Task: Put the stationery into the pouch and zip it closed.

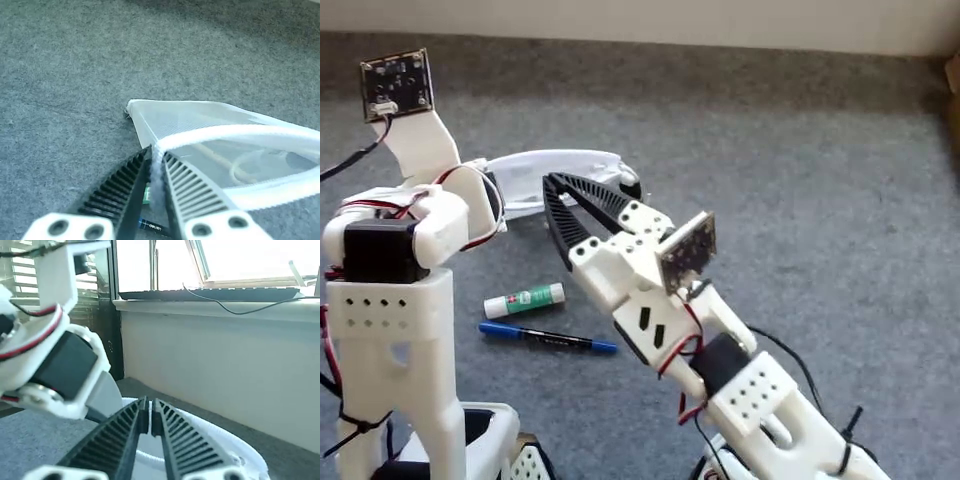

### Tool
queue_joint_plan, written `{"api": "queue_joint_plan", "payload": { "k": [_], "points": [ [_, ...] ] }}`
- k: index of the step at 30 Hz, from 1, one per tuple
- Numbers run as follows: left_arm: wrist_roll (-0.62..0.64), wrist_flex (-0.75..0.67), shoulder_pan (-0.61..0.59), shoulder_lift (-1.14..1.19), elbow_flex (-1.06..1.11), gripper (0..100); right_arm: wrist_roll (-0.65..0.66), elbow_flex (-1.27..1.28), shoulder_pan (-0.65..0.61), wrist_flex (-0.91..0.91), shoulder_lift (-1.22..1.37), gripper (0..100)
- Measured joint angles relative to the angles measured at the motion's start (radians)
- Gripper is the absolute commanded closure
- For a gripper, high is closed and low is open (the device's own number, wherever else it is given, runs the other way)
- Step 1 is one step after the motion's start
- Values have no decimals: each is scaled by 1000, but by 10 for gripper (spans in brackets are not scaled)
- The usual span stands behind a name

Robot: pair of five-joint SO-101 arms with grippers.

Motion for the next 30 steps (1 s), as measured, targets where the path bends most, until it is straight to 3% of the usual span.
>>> {"api": "queue_joint_plan", "payload": {
  "k": [8,18,26,30],
  "points": [
    [0,0,-147,0,0,993,6,-44,72,350,-137,995],
    [0,0,-325,0,0,993,209,-104,94,557,-126,995],
    [2,0,-399,0,0,993,221,-285,94,701,204,991],
    [2,0,-402,0,0,993,221,-393,95,792,408,915]
  ]
}}
